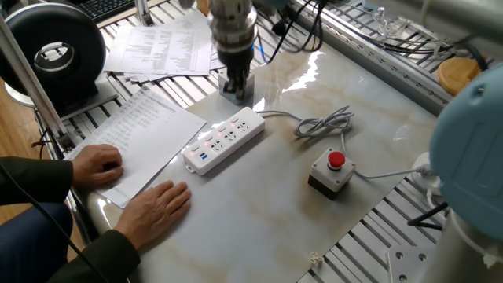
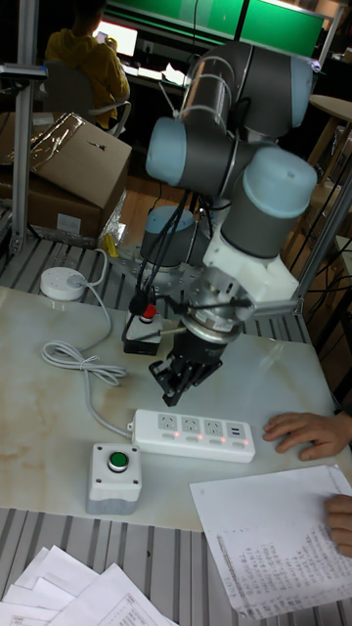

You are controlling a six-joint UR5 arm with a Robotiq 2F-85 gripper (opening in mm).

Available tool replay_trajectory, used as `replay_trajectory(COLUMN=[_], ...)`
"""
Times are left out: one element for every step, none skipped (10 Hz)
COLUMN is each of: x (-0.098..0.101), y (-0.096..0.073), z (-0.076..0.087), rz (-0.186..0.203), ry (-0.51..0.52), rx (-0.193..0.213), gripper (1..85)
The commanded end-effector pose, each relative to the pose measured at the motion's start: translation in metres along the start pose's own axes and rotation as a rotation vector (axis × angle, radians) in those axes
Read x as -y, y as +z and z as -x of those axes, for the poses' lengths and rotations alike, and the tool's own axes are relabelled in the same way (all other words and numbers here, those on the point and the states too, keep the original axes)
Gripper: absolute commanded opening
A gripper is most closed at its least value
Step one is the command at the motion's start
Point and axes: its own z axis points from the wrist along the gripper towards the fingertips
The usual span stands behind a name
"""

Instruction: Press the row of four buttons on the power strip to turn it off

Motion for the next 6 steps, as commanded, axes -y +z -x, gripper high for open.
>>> replay_trajectory(x=[-0.011, -0.012, -0.012, -0.011, -0.01, -0.009], y=[0.045, 0.049, 0.049, 0.051, 0.053, 0.056], z=[0.008, 0.007, 0.005, 0.005, 0.005, 0.005], rz=[0.0, 0.001, 0.004, -0.001, -0.002, -0.003], ry=[0.008, 0.004, -0.006, -0.012, -0.019, -0.024], rx=[0.007, 0.002, -0.005, -0.012, -0.016, -0.019], gripper=[1.0, 1.0, 1.0, 1.0, 1.0, 1.0])
